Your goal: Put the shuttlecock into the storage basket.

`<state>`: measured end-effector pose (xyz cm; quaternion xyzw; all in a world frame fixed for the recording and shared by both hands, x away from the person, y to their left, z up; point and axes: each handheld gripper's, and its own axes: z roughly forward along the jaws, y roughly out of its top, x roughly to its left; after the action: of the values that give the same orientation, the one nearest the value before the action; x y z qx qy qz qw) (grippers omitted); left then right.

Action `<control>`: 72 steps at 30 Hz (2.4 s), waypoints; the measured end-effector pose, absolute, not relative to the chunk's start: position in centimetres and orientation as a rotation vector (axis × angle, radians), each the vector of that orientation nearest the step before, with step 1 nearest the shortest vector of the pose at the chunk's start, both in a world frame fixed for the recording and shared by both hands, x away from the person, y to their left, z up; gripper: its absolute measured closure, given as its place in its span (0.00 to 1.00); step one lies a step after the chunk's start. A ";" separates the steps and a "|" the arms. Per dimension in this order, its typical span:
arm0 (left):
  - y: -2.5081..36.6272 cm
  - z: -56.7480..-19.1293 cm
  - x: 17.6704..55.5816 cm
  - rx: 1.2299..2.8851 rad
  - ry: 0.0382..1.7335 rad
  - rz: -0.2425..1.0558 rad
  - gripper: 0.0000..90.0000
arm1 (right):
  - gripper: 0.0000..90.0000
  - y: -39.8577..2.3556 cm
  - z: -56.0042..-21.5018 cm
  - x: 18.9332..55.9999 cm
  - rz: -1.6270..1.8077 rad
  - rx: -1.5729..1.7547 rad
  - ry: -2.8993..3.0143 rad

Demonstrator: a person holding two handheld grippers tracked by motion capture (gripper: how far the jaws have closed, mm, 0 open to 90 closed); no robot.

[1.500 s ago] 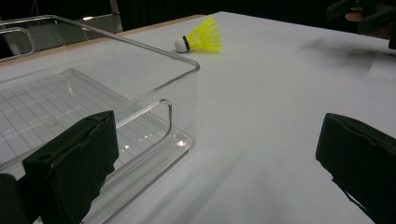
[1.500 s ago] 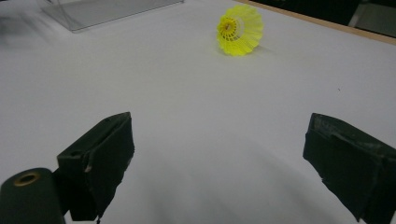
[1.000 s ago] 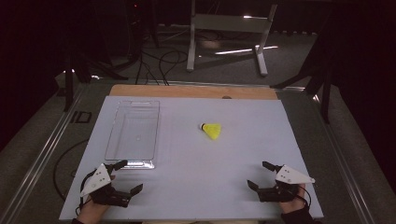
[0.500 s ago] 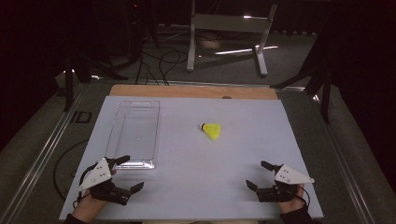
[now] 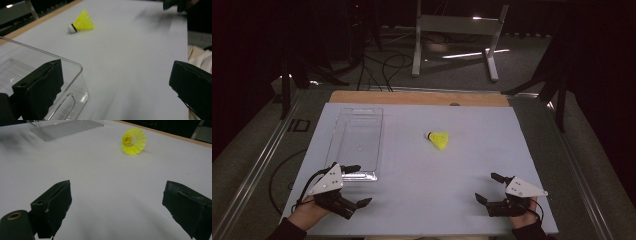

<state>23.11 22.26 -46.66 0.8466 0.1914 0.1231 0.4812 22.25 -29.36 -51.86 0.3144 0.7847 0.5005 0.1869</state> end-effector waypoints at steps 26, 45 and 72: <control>18.7 -45.4 25.5 2.327 0.371 0.161 0.00 | 0.10 -29.2 -52.0 22.3 1.399 0.882 2.234; 14.9 -43.5 27.5 2.432 0.207 0.116 0.00 | 0.10 -29.2 -52.0 22.4 1.391 0.880 2.244; 10.0 -42.6 31.0 2.501 -0.004 0.008 0.00 | 0.10 -29.1 -52.1 22.4 1.388 0.877 2.252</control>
<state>31.01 10.03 -42.59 0.9492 -0.0017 0.0028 0.3147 22.38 -29.09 -52.11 0.3097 0.7954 0.4901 0.1766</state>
